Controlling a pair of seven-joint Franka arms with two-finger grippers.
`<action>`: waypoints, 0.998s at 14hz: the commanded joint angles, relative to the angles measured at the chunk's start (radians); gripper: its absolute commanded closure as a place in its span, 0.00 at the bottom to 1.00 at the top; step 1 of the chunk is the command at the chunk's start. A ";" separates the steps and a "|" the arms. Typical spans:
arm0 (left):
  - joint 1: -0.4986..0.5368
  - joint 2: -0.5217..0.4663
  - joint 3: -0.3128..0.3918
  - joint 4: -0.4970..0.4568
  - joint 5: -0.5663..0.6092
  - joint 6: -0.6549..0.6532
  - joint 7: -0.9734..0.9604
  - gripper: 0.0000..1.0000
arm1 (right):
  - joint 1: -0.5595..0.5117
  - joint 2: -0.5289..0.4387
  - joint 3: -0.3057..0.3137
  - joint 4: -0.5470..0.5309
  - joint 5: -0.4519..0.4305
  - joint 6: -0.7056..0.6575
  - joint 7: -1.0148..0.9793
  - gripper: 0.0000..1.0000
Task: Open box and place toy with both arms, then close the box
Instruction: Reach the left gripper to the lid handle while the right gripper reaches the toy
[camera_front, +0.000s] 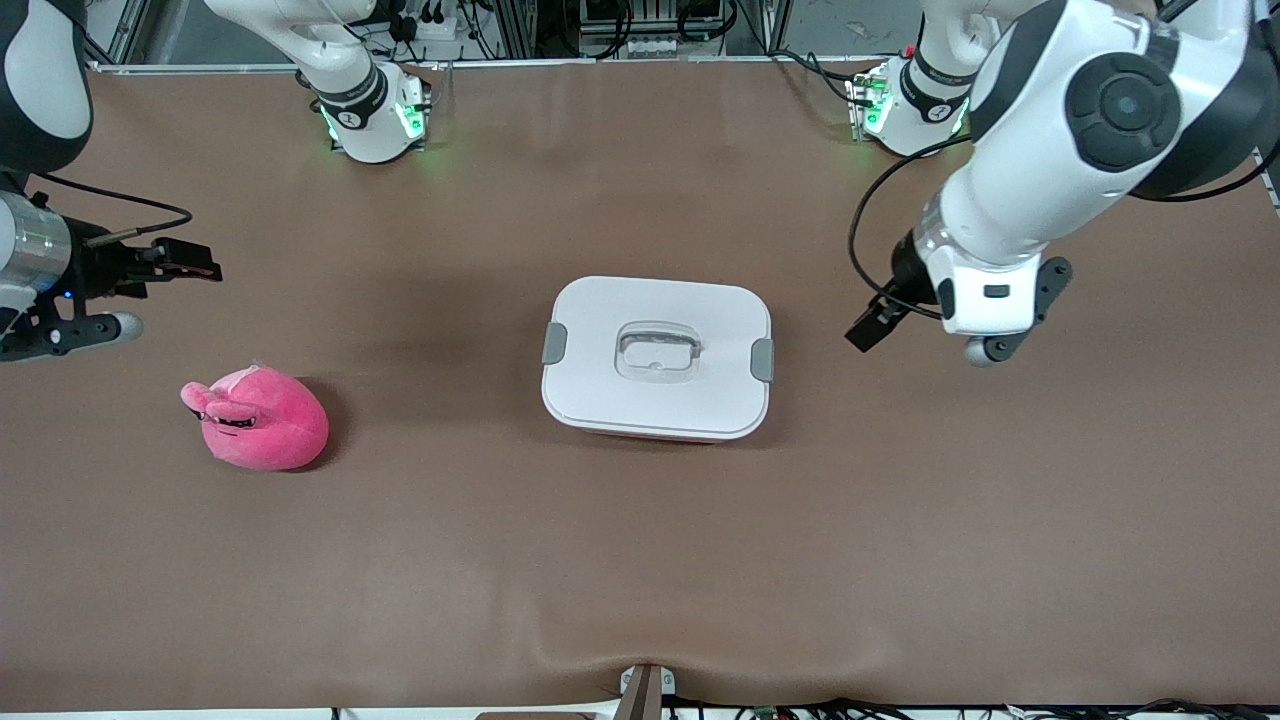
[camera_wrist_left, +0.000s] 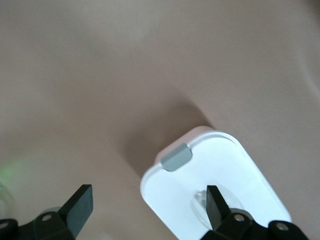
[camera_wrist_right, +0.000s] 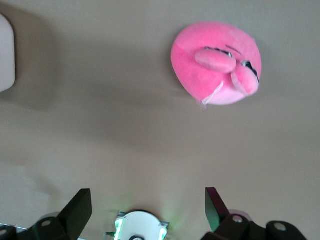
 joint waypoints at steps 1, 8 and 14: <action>-0.057 0.031 0.008 0.028 -0.014 0.031 -0.130 0.00 | 0.007 -0.019 -0.004 -0.033 0.007 0.062 -0.189 0.00; -0.170 0.089 0.006 0.028 -0.014 0.136 -0.409 0.00 | 0.007 -0.015 -0.004 -0.120 -0.022 0.246 -0.744 0.00; -0.226 0.138 0.010 0.033 -0.009 0.186 -0.609 0.00 | -0.008 0.008 -0.007 -0.162 -0.025 0.385 -1.036 0.00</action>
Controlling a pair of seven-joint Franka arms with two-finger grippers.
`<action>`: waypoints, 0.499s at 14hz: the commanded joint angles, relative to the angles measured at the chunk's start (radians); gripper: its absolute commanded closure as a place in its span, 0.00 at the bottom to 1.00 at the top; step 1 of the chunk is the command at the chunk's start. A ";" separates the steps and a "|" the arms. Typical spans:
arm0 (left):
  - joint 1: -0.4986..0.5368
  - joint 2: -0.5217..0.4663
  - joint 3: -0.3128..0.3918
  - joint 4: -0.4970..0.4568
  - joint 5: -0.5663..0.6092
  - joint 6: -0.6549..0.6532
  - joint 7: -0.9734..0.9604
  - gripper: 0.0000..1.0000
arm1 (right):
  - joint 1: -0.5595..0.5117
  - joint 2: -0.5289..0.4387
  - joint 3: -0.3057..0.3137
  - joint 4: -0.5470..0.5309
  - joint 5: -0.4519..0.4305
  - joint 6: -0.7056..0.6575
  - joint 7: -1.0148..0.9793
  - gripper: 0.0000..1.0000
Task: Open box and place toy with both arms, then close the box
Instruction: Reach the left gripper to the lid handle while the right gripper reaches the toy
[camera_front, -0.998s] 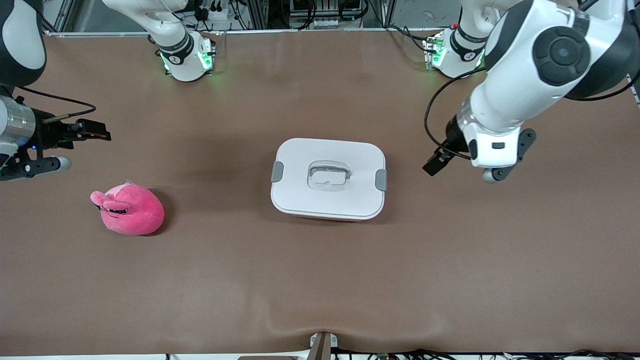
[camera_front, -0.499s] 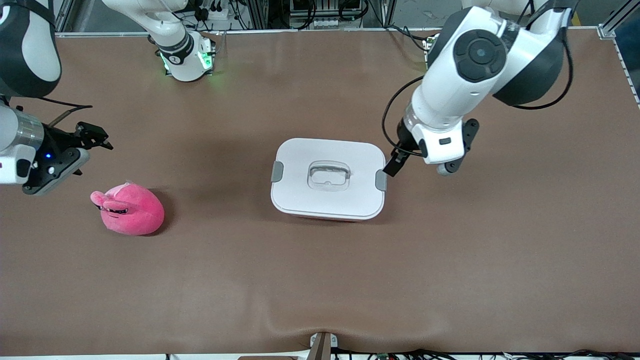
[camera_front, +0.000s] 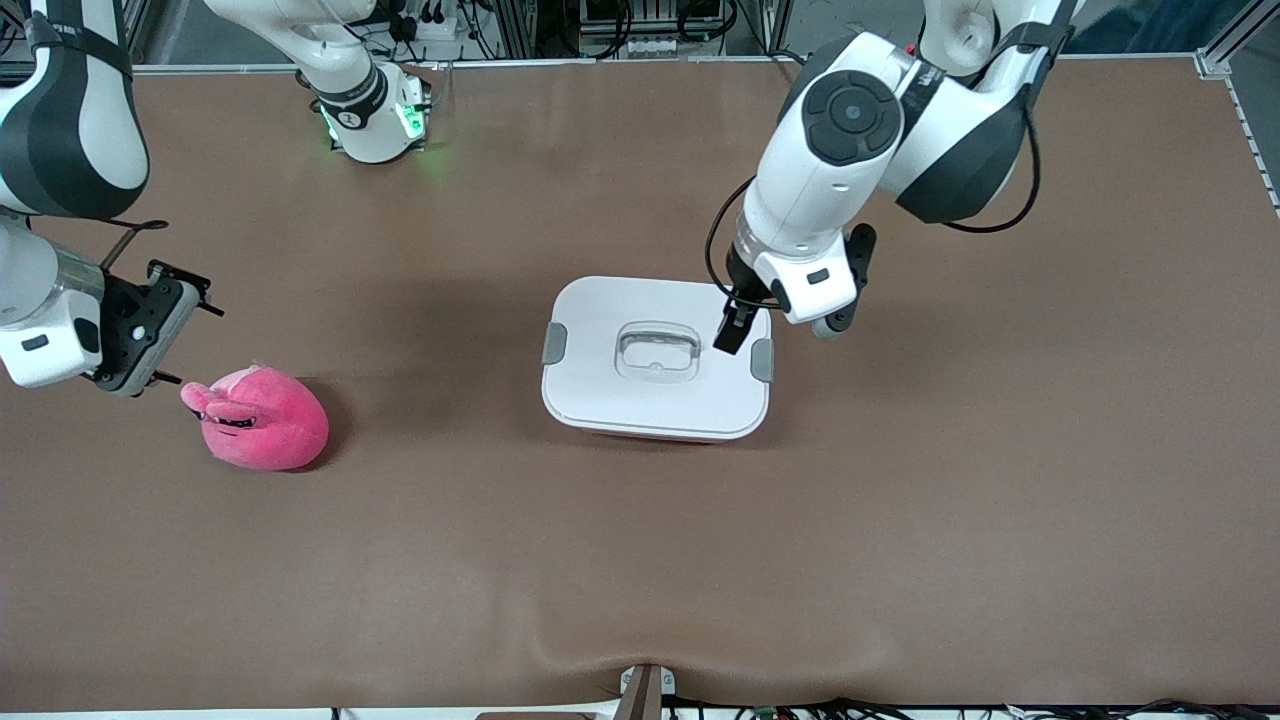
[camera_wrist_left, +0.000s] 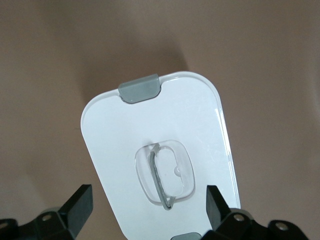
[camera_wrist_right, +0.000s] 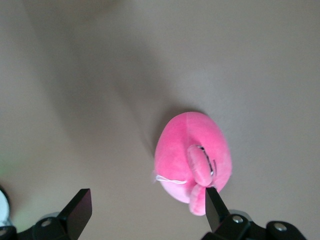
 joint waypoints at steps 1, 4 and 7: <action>-0.022 0.038 0.009 0.040 -0.008 0.012 -0.090 0.00 | -0.017 0.028 0.002 -0.012 -0.016 0.051 -0.129 0.00; -0.068 0.078 0.015 0.049 0.010 0.045 -0.187 0.00 | -0.026 0.042 0.003 -0.013 -0.016 0.086 -0.262 0.00; -0.099 0.118 0.016 0.057 0.018 0.065 -0.294 0.03 | -0.041 0.065 0.003 -0.013 -0.015 0.119 -0.335 0.00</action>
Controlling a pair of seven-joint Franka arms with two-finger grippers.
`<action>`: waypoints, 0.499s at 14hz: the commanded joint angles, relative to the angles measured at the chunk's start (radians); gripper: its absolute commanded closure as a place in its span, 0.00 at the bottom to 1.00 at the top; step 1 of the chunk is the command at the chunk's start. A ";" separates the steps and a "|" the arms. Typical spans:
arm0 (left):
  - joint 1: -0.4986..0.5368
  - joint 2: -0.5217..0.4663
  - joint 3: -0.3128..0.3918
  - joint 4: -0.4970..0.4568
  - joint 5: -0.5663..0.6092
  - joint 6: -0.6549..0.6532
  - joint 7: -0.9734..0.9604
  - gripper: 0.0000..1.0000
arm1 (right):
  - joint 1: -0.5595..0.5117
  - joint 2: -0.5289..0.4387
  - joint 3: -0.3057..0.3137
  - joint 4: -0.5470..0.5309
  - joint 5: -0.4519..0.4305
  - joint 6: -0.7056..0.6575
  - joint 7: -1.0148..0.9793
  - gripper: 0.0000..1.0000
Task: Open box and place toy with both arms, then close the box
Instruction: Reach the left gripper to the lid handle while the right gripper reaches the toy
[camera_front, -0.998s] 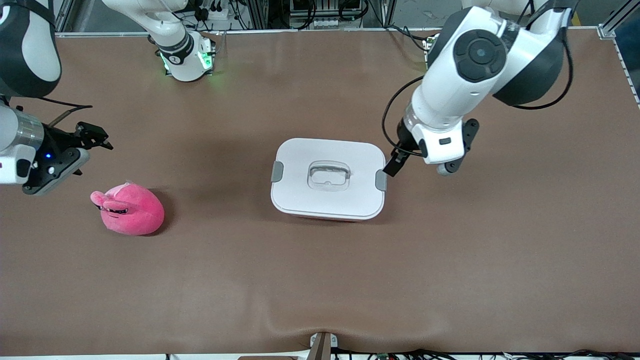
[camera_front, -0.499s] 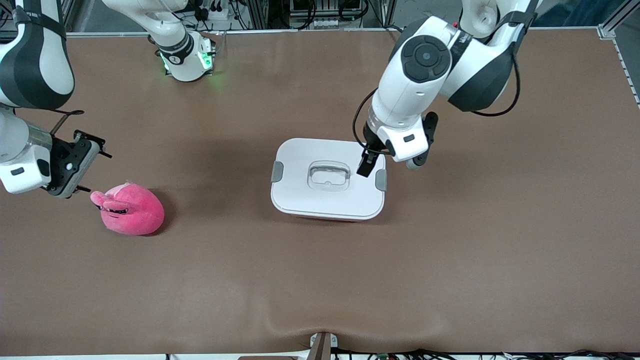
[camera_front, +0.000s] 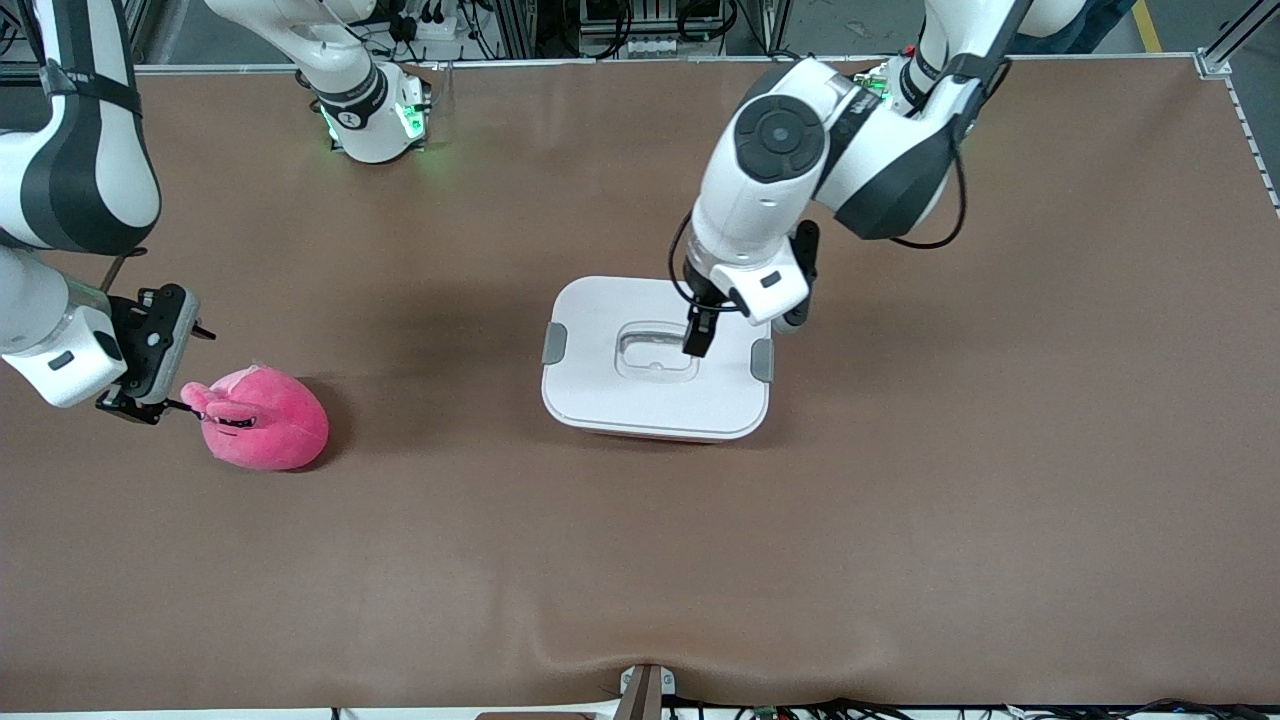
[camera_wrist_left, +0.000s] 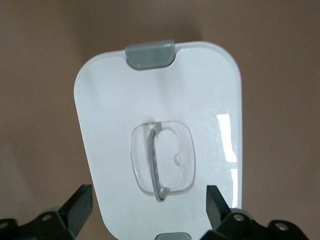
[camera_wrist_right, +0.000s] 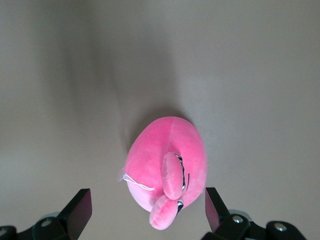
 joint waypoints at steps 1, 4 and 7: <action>-0.028 0.048 0.014 0.040 0.016 0.017 -0.086 0.03 | -0.025 0.027 0.010 0.001 -0.009 0.046 -0.067 0.00; -0.071 0.075 0.015 0.040 0.064 0.054 -0.162 0.02 | -0.071 0.068 0.012 -0.011 0.030 0.088 -0.090 0.00; -0.100 0.101 0.014 0.040 0.144 0.078 -0.236 0.02 | -0.088 0.107 0.010 -0.018 0.095 0.115 -0.167 0.00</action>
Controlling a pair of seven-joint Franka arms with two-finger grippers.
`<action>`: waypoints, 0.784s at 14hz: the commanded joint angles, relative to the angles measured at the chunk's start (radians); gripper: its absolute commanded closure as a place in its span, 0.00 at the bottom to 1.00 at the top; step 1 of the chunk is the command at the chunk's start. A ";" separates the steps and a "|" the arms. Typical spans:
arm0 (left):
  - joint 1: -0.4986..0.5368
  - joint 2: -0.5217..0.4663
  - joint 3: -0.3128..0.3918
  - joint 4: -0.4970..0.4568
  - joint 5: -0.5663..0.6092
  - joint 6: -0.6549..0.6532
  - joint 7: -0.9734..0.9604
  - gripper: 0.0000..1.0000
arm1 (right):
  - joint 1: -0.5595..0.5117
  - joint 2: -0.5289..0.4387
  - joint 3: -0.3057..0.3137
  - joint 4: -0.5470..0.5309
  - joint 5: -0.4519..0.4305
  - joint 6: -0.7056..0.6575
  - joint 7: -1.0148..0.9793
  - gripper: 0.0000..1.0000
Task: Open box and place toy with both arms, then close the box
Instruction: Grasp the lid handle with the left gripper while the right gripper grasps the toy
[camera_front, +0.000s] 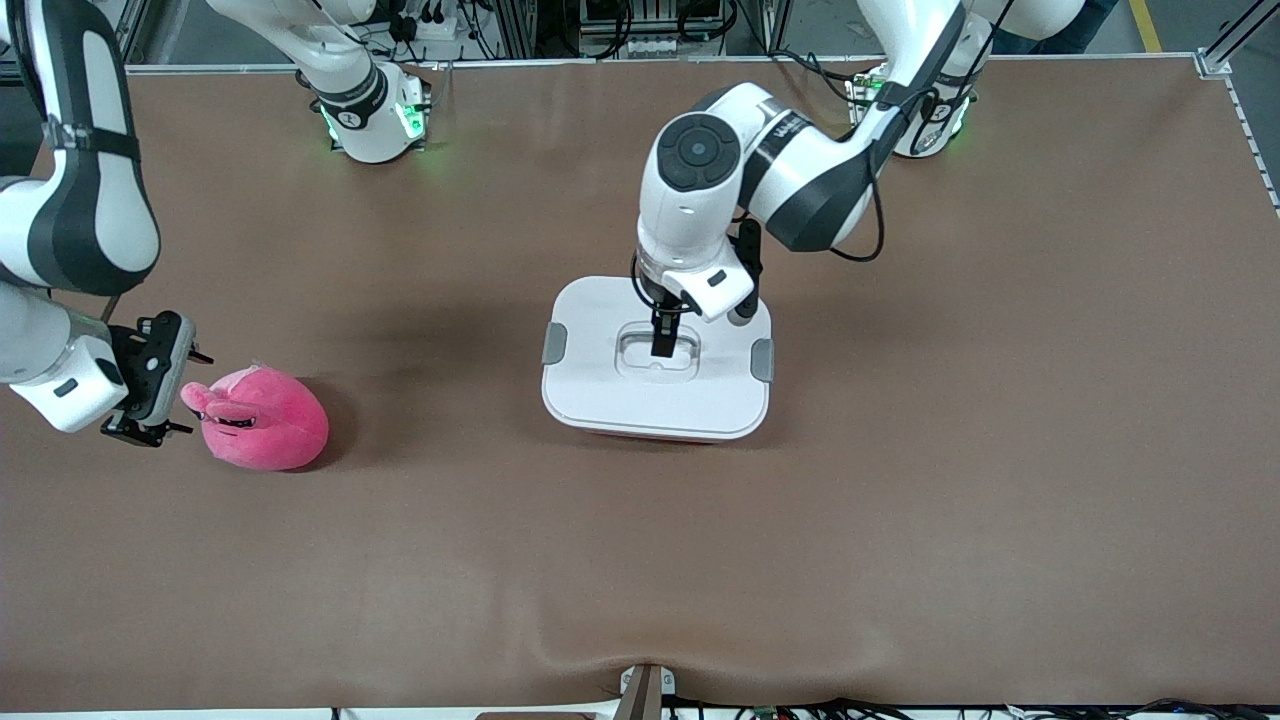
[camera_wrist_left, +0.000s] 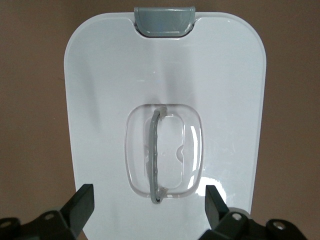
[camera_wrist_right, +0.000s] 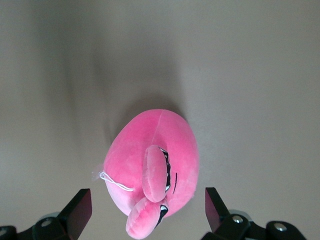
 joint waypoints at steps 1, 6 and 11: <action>-0.027 0.039 0.012 0.032 0.056 0.008 -0.082 0.02 | -0.034 0.025 0.013 -0.024 0.068 0.044 -0.104 0.00; -0.021 0.044 0.011 0.025 0.055 0.010 -0.100 0.15 | -0.062 0.054 0.012 -0.082 0.215 0.069 -0.249 0.00; -0.021 0.068 0.012 0.020 0.064 0.024 -0.095 0.23 | -0.077 0.056 0.012 -0.113 0.221 0.100 -0.263 0.00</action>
